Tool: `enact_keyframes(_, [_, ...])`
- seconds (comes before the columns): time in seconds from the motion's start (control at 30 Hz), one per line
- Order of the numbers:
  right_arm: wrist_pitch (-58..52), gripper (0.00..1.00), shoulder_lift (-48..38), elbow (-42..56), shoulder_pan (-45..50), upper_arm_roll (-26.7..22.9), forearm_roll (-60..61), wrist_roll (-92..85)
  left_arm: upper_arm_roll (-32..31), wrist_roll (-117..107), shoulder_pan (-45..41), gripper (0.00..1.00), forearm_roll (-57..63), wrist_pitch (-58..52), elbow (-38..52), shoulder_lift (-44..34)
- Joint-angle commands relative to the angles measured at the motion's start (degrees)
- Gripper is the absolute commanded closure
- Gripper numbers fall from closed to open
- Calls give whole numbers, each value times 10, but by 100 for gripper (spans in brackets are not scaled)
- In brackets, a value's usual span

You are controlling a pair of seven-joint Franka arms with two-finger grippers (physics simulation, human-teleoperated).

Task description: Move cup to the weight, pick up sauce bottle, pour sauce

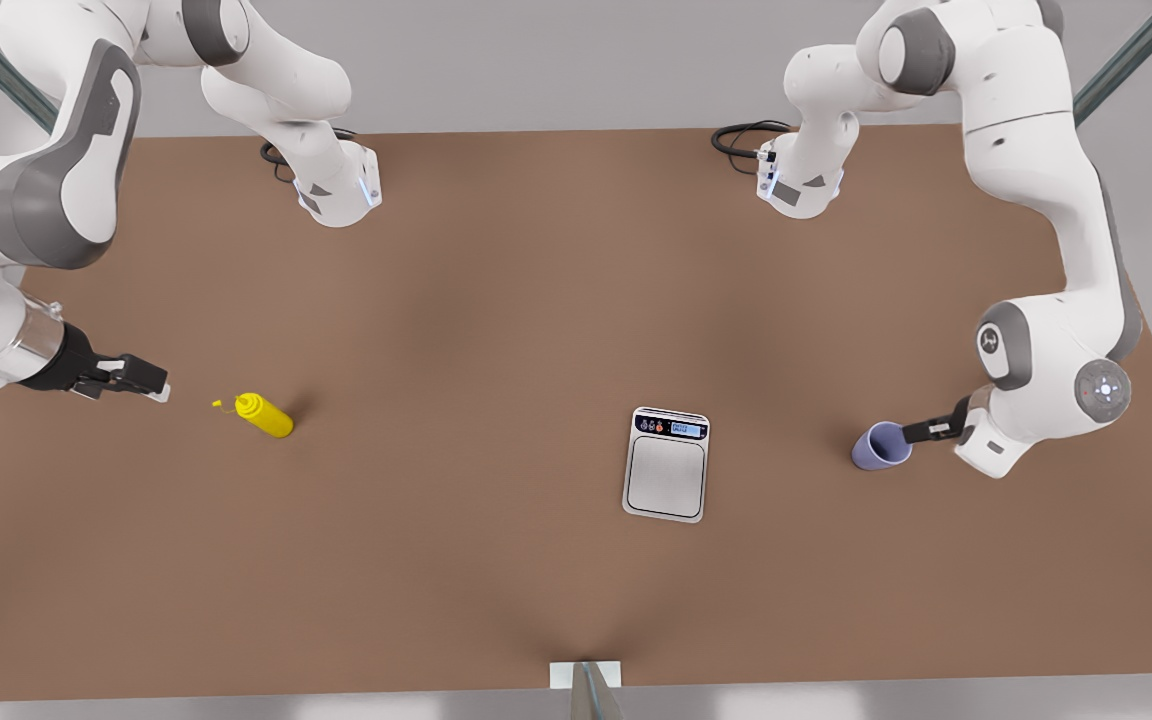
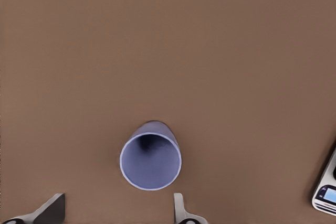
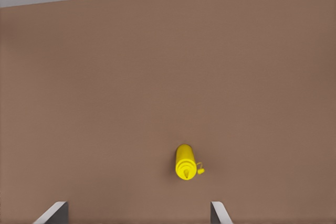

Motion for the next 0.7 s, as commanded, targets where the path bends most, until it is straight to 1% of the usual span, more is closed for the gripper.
enact_keyframes(0.0, [0, 0, 0, 0, 0, 0, 0, 0, 0, 0, 0, 0, 0, 6, -5, 0])
enact_keyframes(0.03, [0, 0, 1, 0, 0, 0, 0, 0, 0, -1, 0, 0, -2, 8, -6, 4])
enact_keyframes(0.1, [-2, 0, 2, 1, 1, 0, 0, 0, 0, -2, 0, 0, -3, 63, -32, 10])
enact_keyframes(0.13, [-4, 0, 2, 4, 3, 0, 1, 0, 0, -1, 1, 0, -4, 68, -34, 14])
enact_keyframes(0.23, [-4, 0, 1, 4, -1, -1, 1, -1, 0, -1, 14, 0, -5, 72, -40, 22])
enact_keyframes(0.67, [-4, 0, 1, 4, -2, -3, 12, -1, 0, -1, 14, 0, -4, 107, -55, 64])
